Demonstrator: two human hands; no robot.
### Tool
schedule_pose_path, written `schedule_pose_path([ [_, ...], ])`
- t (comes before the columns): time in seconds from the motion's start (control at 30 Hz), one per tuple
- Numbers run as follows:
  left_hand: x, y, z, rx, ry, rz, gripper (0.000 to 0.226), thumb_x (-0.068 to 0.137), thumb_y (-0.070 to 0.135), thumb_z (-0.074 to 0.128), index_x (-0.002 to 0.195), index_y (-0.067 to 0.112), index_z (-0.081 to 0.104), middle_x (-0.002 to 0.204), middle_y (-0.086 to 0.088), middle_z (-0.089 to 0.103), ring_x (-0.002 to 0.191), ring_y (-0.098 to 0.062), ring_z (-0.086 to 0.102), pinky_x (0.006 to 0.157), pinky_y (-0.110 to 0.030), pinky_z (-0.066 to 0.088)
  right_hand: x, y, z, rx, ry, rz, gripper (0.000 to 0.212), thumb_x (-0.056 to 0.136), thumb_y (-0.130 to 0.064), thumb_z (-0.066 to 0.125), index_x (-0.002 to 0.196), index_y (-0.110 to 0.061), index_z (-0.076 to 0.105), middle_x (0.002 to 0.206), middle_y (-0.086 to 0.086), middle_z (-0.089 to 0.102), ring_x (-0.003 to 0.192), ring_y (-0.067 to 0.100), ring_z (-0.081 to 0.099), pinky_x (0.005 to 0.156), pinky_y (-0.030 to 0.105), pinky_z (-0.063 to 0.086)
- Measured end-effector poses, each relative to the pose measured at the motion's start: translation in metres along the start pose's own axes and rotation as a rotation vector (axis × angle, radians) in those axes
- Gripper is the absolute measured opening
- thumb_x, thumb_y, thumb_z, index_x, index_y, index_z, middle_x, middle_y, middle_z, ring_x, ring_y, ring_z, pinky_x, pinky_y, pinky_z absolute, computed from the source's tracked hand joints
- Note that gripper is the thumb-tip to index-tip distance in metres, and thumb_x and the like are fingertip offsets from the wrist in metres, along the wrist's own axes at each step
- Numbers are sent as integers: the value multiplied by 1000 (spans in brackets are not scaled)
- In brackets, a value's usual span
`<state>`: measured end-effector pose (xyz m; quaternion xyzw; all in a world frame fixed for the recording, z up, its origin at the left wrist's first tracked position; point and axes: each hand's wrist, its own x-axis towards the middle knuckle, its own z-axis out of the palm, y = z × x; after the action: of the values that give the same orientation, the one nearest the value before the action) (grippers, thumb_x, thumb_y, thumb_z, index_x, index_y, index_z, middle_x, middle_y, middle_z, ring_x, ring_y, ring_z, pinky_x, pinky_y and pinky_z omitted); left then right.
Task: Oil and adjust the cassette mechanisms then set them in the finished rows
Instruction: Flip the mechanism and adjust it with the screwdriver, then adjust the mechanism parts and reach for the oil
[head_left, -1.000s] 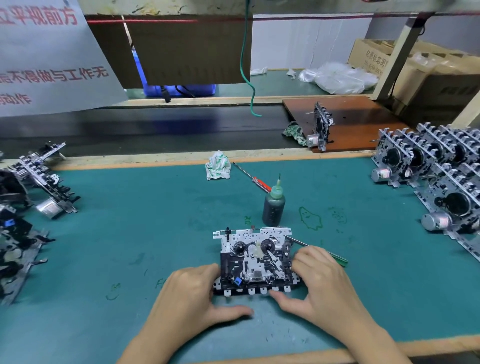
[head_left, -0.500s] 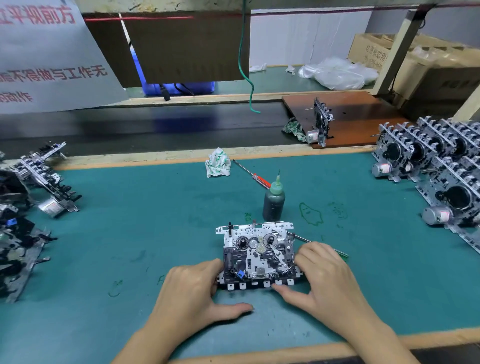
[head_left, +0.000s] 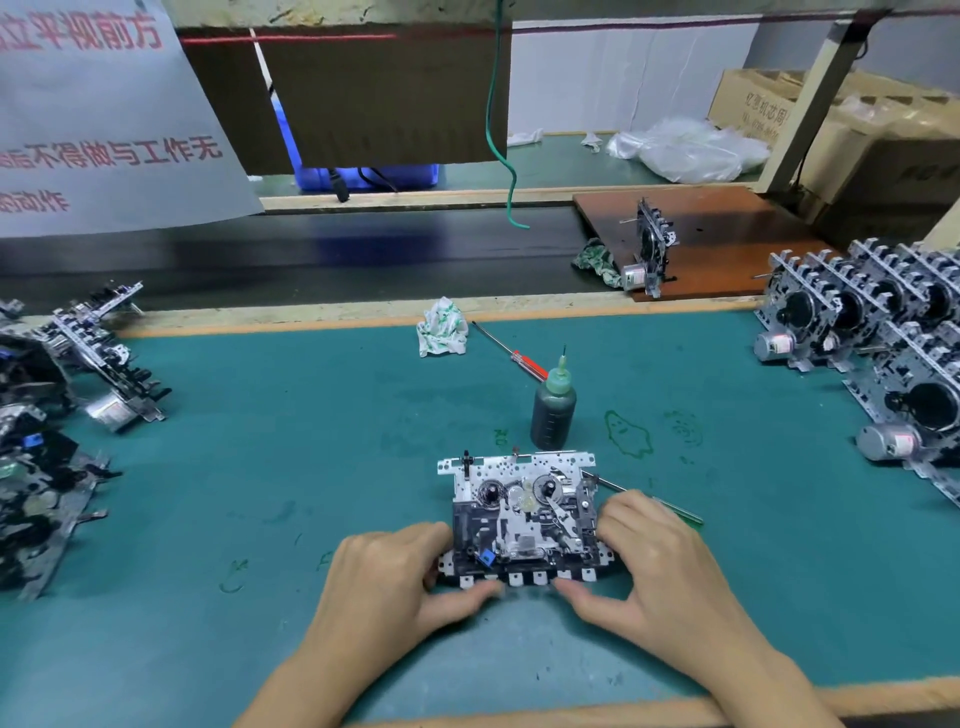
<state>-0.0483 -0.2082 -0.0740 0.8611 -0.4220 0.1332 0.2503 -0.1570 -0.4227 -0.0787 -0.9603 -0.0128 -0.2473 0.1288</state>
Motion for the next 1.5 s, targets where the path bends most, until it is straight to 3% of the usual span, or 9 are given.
schedule_pose_path([
  [0.13,2,12,0,44,36,-65,65,55,85,49,49,21,41,39,6,42,32,-14,43,37,-16,27,0,-1,0,-59,19,-20,48,78,-57,54,59,-13,49,63,-4,49,64,18,49,63,24,35],
  [0.23,3,19,4,76,106,-177,68,56,83,48,43,16,38,34,0,37,28,-20,40,37,-17,26,1,-3,-2,0,9,-16,50,72,-61,59,60,-15,48,64,-5,47,66,15,44,64,24,35],
  [0.53,2,19,6,56,130,-215,73,65,86,39,43,16,40,32,-1,35,27,-19,38,34,-20,28,1,-1,-3,51,-49,5,51,67,-64,64,62,-14,50,66,-5,49,66,16,46,68,24,36],
  [0.77,3,10,2,-18,27,-120,67,54,84,50,48,19,35,36,4,39,31,-18,40,35,-19,32,0,-5,1,-69,33,20,46,74,-57,56,58,-14,51,62,-4,50,63,18,49,64,24,35],
  [0.93,1,11,0,-25,-28,-48,69,53,84,52,46,17,40,36,8,37,31,-9,40,35,-17,31,-1,1,-1,-105,31,8,51,70,-63,55,61,-13,53,65,-5,50,70,16,46,71,23,32],
  [1.07,-1,11,0,-10,2,25,64,56,78,56,42,17,41,33,7,35,30,-9,39,34,-17,31,0,-4,1,-139,79,46,55,67,-68,57,57,-14,52,59,-5,50,63,20,52,81,29,37],
  [1.17,-1,14,0,3,44,-9,60,57,75,57,42,19,37,32,6,34,29,-13,39,35,-16,30,-1,-4,2,-153,59,21,54,69,-66,57,59,-13,52,60,-5,48,64,20,49,89,33,37],
  [1.33,-3,14,1,29,52,-73,60,54,78,56,46,23,32,34,6,36,30,-15,41,38,-16,29,0,0,3,-190,42,-59,49,76,-59,55,58,-13,53,61,-4,49,63,20,51,90,36,38],
  [1.5,-2,12,3,46,50,-120,63,55,76,57,42,18,39,34,3,36,30,-18,41,35,-20,31,1,1,2,-107,16,-71,54,74,-64,59,58,-13,52,63,-4,49,66,19,50,94,33,37],
])
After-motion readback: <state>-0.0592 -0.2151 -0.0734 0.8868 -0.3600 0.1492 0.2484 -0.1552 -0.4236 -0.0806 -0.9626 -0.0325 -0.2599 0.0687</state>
